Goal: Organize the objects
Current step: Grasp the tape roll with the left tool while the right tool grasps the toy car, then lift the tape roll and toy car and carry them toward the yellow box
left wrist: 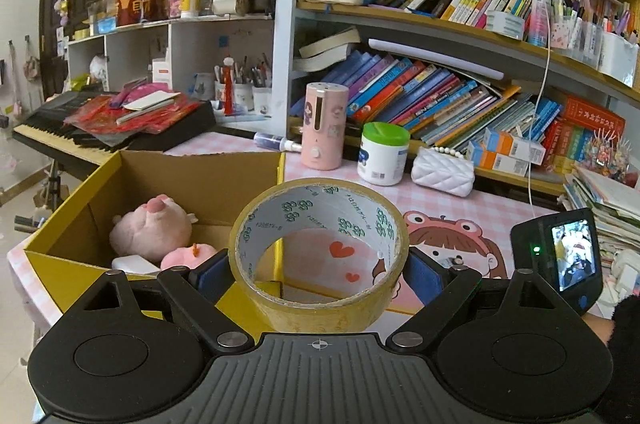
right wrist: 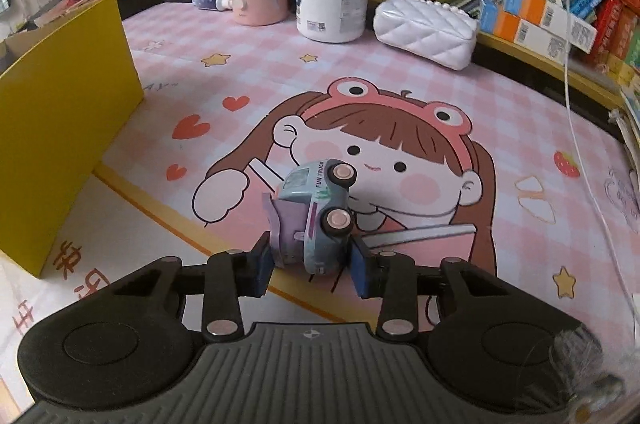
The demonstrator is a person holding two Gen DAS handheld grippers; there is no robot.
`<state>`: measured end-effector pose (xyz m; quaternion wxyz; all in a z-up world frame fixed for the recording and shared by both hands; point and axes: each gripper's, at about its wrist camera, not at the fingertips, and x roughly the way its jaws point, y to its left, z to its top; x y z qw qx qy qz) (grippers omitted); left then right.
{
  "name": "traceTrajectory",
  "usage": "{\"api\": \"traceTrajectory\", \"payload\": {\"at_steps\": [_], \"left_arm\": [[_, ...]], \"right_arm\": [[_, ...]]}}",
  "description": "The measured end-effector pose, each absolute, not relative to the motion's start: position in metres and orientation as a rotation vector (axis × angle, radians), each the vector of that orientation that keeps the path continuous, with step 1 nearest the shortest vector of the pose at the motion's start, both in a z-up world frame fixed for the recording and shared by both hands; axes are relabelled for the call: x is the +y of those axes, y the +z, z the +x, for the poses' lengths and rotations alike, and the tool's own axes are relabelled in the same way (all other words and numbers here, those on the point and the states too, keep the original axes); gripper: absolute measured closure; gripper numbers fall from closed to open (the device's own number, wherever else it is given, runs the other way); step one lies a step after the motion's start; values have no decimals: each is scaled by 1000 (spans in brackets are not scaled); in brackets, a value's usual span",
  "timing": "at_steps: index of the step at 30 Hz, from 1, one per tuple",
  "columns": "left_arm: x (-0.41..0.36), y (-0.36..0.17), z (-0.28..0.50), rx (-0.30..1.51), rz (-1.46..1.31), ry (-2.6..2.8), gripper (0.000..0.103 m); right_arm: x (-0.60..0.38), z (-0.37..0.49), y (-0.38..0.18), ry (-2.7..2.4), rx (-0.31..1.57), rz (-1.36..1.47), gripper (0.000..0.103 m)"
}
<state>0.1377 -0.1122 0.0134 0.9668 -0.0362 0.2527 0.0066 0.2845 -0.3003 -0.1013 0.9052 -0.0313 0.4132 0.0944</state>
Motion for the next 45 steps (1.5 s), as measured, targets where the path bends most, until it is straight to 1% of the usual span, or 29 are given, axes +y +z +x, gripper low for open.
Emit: {"api": "traceTrajectory", "payload": {"at_steps": [11,18,27,34,45], "left_arm": [[-111,11,136,495,-77,-24,13],[-102,15,129,480,-70,-54,13],[-68,24,102,437,-85,-44,13],[-32,21,72,450,-103,1,13],[25,2,28,547,-106,114,13]], "right_arm": [[-306,234,-51,175,790,67,68],[-288,196,-21,146,744,59,67],[-250,157,5,107,688,57,67],[-208,117,8,80,672,23,67],[-143,62,-6,72,688,-45,67]]}}
